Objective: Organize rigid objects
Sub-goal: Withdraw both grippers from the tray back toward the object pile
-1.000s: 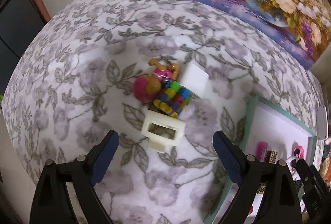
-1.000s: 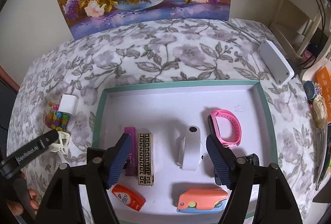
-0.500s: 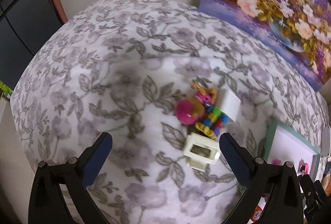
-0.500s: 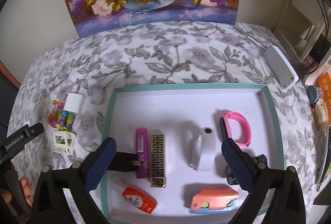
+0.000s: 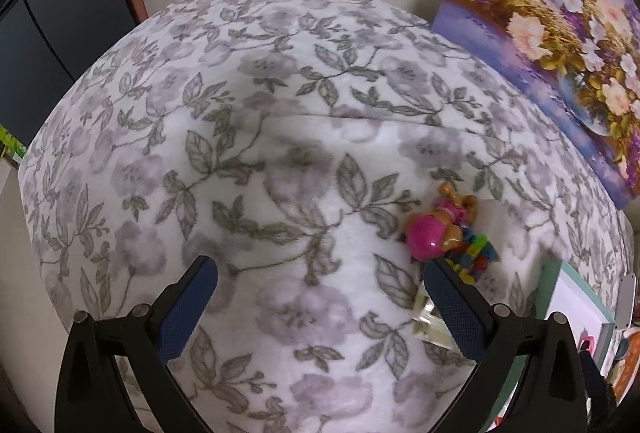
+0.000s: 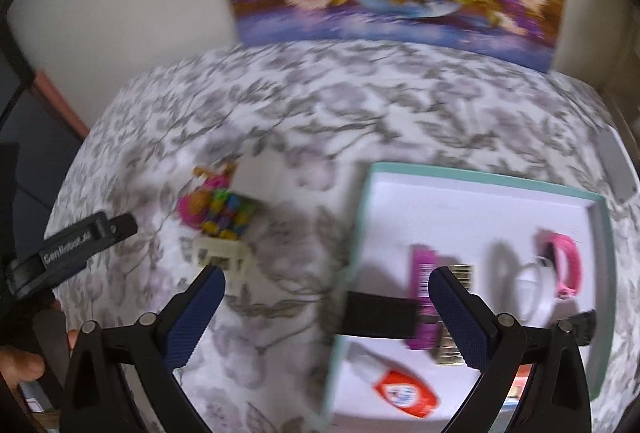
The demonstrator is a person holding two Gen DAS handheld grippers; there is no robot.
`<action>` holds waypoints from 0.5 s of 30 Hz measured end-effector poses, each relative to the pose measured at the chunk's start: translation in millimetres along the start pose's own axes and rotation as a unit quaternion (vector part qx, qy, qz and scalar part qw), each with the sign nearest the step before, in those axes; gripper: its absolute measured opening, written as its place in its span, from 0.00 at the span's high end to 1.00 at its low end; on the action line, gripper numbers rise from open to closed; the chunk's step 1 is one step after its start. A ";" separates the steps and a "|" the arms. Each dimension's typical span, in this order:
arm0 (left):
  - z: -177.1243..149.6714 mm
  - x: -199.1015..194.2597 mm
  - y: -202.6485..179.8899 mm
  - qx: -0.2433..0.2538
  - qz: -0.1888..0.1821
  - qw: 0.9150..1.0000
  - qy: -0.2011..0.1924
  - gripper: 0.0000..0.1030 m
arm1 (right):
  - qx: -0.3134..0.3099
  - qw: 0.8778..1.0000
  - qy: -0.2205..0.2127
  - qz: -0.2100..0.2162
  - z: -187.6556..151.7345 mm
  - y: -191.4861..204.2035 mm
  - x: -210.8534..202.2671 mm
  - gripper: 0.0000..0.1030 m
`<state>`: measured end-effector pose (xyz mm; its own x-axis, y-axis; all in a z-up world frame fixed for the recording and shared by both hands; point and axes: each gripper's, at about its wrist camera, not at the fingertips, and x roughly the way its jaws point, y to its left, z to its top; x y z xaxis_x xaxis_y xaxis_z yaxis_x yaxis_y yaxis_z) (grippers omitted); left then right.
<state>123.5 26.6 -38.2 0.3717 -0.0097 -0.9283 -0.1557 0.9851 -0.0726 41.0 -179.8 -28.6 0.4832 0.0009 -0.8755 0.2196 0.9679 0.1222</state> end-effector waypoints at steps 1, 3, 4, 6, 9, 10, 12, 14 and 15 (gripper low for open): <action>0.1 3.9 1.3 0.000 -0.001 1.000 0.004 0.00 | -0.004 1.000 0.002 0.000 -0.9 4.1 3.0 0.00; -0.5 16.3 5.4 -0.004 -0.005 1.000 0.023 0.00 | -0.011 1.000 0.011 0.007 -2.8 17.8 12.8 0.00; -0.7 20.6 7.6 -0.008 -0.005 1.000 0.029 0.00 | -0.013 1.000 0.014 0.010 -3.2 20.8 16.0 0.00; -0.8 29.1 14.0 -0.018 -0.003 0.999 0.040 0.00 | -0.019 1.000 0.020 0.013 -4.4 30.7 24.7 0.00; -0.3 34.5 23.3 -0.037 0.003 0.998 0.045 0.00 | -0.026 0.999 0.026 0.015 -5.6 40.4 34.7 0.00; 0.0 35.3 25.4 -0.043 0.005 0.998 0.046 0.00 | -0.026 0.999 0.028 0.016 -5.1 41.0 37.6 0.00; -0.6 38.0 29.3 -0.058 0.013 0.997 0.050 0.00 | -0.025 0.999 0.034 0.021 -5.3 45.7 46.1 0.00; -2.1 41.2 30.2 -0.068 0.015 0.996 0.057 0.00 | -0.025 0.999 0.038 0.026 -5.1 49.6 53.1 0.00; -2.5 43.0 29.6 -0.069 0.015 0.996 0.060 0.00 | -0.026 0.998 0.040 0.028 -5.0 52.4 57.8 0.00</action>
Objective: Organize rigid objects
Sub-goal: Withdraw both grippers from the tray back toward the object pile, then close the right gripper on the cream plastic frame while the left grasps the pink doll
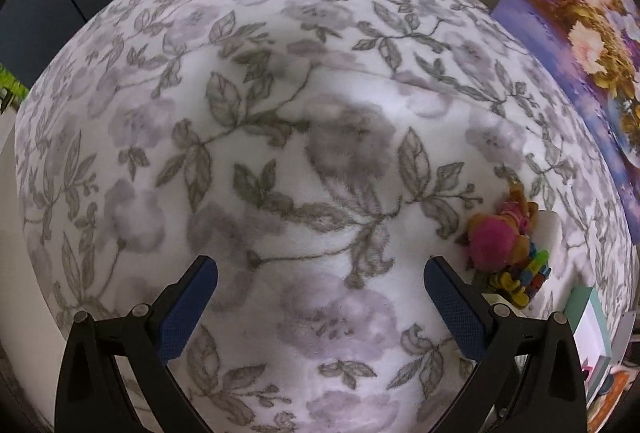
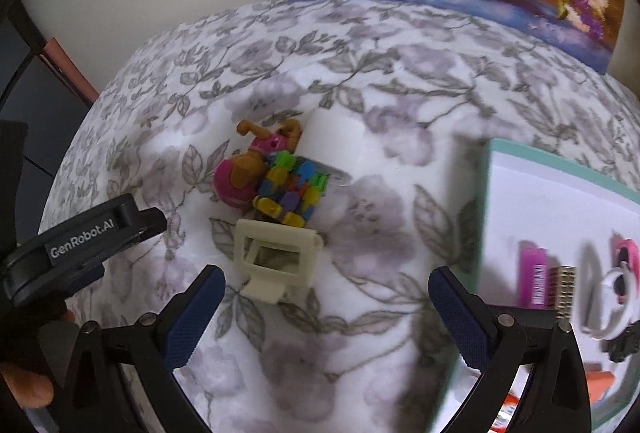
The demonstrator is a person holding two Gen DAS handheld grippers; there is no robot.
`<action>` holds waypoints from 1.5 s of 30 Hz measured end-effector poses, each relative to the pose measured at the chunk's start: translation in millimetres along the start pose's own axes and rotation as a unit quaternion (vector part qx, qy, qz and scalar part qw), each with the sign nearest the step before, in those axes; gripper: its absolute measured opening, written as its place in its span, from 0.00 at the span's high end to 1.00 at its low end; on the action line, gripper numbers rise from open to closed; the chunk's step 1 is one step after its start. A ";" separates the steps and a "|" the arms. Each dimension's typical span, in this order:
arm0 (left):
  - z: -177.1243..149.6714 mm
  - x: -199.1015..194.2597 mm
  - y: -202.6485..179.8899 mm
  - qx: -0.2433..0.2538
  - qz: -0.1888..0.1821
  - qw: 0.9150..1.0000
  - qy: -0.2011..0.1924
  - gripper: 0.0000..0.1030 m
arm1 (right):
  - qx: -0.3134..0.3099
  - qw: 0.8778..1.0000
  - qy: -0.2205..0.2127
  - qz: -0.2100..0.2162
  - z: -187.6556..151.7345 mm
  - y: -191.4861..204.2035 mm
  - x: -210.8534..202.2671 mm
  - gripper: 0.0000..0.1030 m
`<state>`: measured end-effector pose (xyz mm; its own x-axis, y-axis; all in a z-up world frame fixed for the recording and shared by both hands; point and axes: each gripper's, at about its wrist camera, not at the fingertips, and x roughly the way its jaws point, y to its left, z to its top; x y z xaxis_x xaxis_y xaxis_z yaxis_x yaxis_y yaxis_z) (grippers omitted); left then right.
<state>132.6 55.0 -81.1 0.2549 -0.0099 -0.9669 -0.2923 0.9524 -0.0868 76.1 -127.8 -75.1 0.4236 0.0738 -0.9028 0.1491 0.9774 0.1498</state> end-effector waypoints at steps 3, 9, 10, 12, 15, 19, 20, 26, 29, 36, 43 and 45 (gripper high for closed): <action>1.3 5.6 -0.6 0.000 0.007 1.000 0.006 0.00 | -0.002 1.000 0.005 0.004 0.2 5.8 11.8 0.00; 7.0 11.6 6.3 -0.017 0.015 1.000 0.006 0.00 | -0.013 1.000 0.013 -0.017 -0.5 13.5 31.9 0.00; 7.2 12.1 6.6 -0.018 0.016 1.000 0.006 0.00 | -0.018 0.999 0.010 -0.028 -0.7 15.7 33.7 0.00; 7.1 13.9 7.5 -0.019 0.017 1.000 0.008 0.00 | -0.024 0.999 0.009 -0.040 -0.7 18.7 36.7 0.00; 6.6 17.7 10.7 -0.021 0.019 1.000 0.012 0.00 | -0.033 0.998 0.007 -0.058 -2.1 23.3 40.9 0.01; 5.0 14.6 10.9 -0.023 0.023 0.999 0.004 0.00 | -0.050 0.996 0.002 -0.073 -4.2 28.5 44.7 0.06; 4.8 11.9 11.6 -0.023 0.027 0.999 -0.001 0.00 | -0.050 0.996 0.003 -0.069 -4.5 28.5 45.1 0.08; 6.7 8.1 10.0 -0.022 0.033 0.999 -0.005 0.00 | -0.053 0.997 -0.006 -0.056 -2.1 31.6 43.4 0.22; 6.1 9.8 9.4 -0.022 0.032 0.999 -0.002 0.00 | -0.053 0.997 -0.010 -0.049 -0.9 32.2 40.9 0.30; 4.1 2.8 2.6 -0.010 0.031 0.999 -0.009 0.00 | -0.059 0.998 -0.010 -0.033 -1.3 30.6 35.6 0.40; 4.3 -0.5 -6.7 -0.002 0.028 1.000 -0.013 0.00 | -0.045 0.999 -0.008 -0.011 1.6 21.4 27.8 0.40; 3.7 -4.5 -6.8 0.001 0.027 1.000 -0.015 0.00 | -0.043 0.999 -0.009 -0.004 3.4 19.7 23.3 0.40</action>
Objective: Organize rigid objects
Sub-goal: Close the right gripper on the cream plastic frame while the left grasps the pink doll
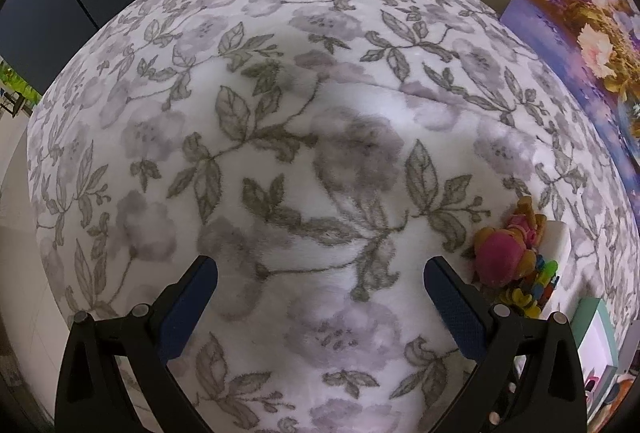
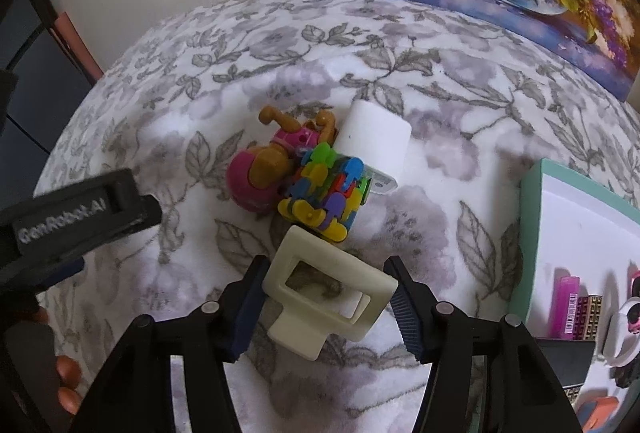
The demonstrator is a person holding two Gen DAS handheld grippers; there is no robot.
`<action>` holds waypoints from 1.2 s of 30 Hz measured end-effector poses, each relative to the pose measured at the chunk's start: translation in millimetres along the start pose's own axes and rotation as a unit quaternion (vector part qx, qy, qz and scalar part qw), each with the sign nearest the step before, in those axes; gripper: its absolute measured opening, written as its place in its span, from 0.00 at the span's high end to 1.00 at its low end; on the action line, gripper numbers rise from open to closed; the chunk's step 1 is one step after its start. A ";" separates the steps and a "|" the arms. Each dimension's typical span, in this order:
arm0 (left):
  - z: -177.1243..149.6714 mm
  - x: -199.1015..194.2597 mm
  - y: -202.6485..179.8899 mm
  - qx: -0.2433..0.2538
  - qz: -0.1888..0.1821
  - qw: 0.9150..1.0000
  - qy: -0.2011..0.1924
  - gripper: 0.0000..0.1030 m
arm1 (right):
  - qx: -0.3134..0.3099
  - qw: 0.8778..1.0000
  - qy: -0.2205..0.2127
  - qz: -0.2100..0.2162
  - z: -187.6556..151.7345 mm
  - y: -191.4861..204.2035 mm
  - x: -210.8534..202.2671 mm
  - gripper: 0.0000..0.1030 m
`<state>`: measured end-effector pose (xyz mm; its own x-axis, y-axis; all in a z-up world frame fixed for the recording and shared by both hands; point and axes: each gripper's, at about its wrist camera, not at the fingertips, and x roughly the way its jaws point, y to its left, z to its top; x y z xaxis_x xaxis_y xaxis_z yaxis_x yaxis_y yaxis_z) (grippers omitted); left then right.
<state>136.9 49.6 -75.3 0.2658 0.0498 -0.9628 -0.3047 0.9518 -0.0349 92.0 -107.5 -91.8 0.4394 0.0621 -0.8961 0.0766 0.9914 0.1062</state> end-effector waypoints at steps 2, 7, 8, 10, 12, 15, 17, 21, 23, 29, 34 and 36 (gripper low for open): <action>0.4 -0.8 -0.7 0.002 -0.003 1.000 -0.001 0.00 | 0.001 1.000 -0.001 0.004 1.6 -1.9 -5.0 0.40; 0.4 -6.4 -5.5 0.009 -0.007 1.000 -0.005 0.00 | 0.005 1.000 -0.006 0.001 7.2 -10.6 -18.3 0.40; 0.2 -7.5 -6.4 0.012 -0.008 1.000 -0.007 0.00 | 0.010 1.000 -0.005 0.004 8.5 -13.9 -20.3 0.40; 0.0 -9.5 -9.6 0.015 -0.009 1.000 -0.010 0.00 | 0.023 1.000 -0.006 0.013 11.5 -22.0 -24.9 0.40; -0.7 -11.7 -15.8 0.024 -0.013 1.000 -0.013 0.00 | 0.035 0.999 -0.010 0.024 15.4 -31.2 -32.1 0.40; -1.8 -15.2 -26.9 0.041 -0.019 0.999 -0.016 0.00 | 0.050 0.998 -0.025 0.031 21.9 -45.6 -46.4 0.40; -2.4 -17.6 -36.1 0.055 -0.029 0.998 -0.017 0.00 | 0.061 0.997 -0.034 0.026 25.1 -58.3 -55.9 0.40; -4.8 -21.0 -57.2 0.085 -0.044 0.995 -0.022 0.00 | 0.085 0.995 -0.046 0.015 28.6 -85.5 -69.1 0.40; -6.0 -20.2 -68.4 0.101 -0.052 0.993 -0.026 0.00 | 0.103 0.993 -0.051 0.013 29.0 -101.6 -74.6 0.40; -4.7 -11.2 -82.1 0.103 -0.089 0.990 -0.026 0.09 | 0.143 0.988 -0.057 0.019 28.5 -135.4 -84.7 0.40; -3.7 -2.4 -93.7 0.113 -0.095 0.989 -0.024 0.30 | 0.151 0.987 -0.052 0.025 26.5 -141.6 -80.3 0.40; -3.6 2.6 -97.7 0.113 -0.107 0.988 -0.022 0.41 | 0.149 0.987 -0.050 0.025 26.0 -141.3 -79.0 0.40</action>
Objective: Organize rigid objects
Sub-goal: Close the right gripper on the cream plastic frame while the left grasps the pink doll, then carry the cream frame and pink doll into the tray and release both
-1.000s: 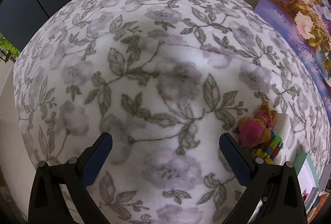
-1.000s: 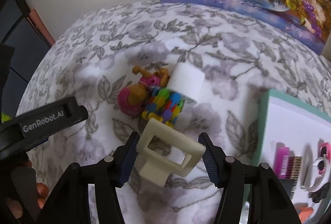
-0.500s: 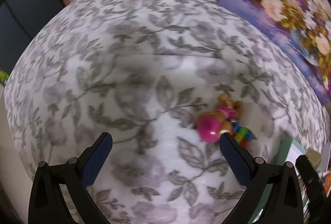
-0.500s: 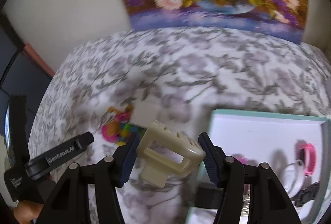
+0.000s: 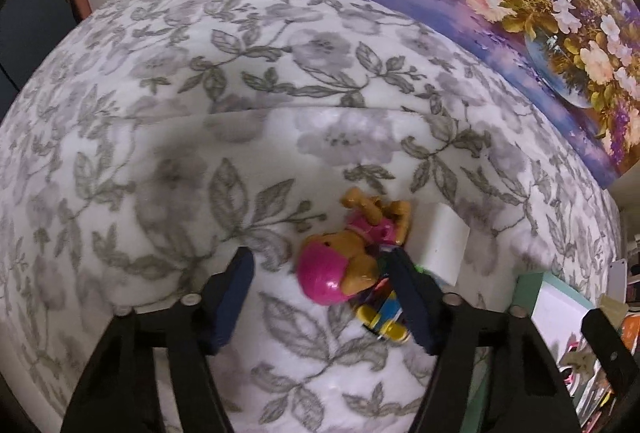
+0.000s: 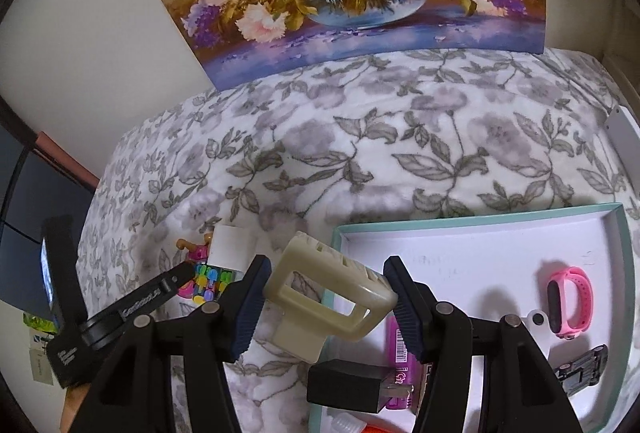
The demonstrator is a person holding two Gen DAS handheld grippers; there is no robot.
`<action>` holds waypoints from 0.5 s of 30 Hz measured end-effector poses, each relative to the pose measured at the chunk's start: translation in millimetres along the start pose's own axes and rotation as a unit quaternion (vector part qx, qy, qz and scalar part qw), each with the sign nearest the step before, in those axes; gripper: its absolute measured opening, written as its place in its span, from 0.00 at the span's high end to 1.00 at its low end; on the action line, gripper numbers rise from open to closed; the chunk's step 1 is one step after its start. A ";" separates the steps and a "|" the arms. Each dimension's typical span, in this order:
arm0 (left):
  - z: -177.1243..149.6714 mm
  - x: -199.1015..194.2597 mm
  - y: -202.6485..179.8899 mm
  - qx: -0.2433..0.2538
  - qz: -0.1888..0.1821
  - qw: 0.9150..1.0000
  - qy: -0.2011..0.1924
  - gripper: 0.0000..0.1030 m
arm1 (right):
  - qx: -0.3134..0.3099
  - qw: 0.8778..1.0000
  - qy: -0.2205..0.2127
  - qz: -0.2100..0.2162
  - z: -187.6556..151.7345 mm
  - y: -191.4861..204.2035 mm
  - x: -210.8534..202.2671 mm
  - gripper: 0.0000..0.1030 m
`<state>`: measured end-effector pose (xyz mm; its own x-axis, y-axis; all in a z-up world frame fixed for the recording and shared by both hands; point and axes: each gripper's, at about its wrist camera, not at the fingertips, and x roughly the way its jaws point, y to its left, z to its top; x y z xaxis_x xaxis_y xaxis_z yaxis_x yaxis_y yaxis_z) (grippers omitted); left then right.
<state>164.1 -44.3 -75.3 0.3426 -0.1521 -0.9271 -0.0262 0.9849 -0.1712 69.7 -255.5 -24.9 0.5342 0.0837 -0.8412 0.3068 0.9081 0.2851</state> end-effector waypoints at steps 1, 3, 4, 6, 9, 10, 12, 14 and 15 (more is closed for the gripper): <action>0.0 2.4 -0.7 0.000 -0.004 1.000 0.001 0.45 | -0.001 1.000 0.001 0.000 -0.5 0.3 0.9 0.40; 0.4 3.4 -1.9 -0.003 -0.019 1.000 -0.003 0.56 | -0.002 1.000 0.004 -0.001 -1.2 0.2 3.9 0.40; 0.4 2.9 -3.2 0.000 -0.015 1.000 -0.003 0.58 | -0.003 1.000 0.006 -0.002 -1.6 -0.1 5.2 0.40; -0.4 2.0 -3.8 0.005 -0.014 1.000 -0.005 0.58 | -0.001 1.000 0.008 -0.004 -2.4 -1.3 7.3 0.40; -0.6 -1.5 0.8 -0.004 -0.018 1.000 -0.004 0.58 | 0.006 1.000 0.012 -0.002 -2.6 -4.4 8.0 0.40; -0.3 -4.3 2.0 -0.004 -0.018 1.000 -0.007 0.58 | 0.007 1.000 0.011 -0.002 -2.3 -4.8 7.3 0.40; 1.0 -14.6 3.1 -0.003 -0.018 1.000 -0.017 0.58 | 0.008 1.000 0.008 -0.001 -1.5 -6.1 3.2 0.40; 2.5 -26.6 3.0 -0.003 -0.022 0.999 -0.028 0.58 | 0.013 1.000 0.005 -0.001 -0.4 -8.3 -1.8 0.40; 2.5 -31.8 2.5 -0.002 -0.025 0.999 -0.033 0.58 | 0.016 1.000 0.004 -0.001 0.0 -10.1 -4.8 0.40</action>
<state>155.5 -36.8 -45.4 0.4055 -0.1957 -0.8929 -0.0118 0.9756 -0.2192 64.1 -265.1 -23.7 0.5269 0.0855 -0.8456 0.3331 0.8946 0.2979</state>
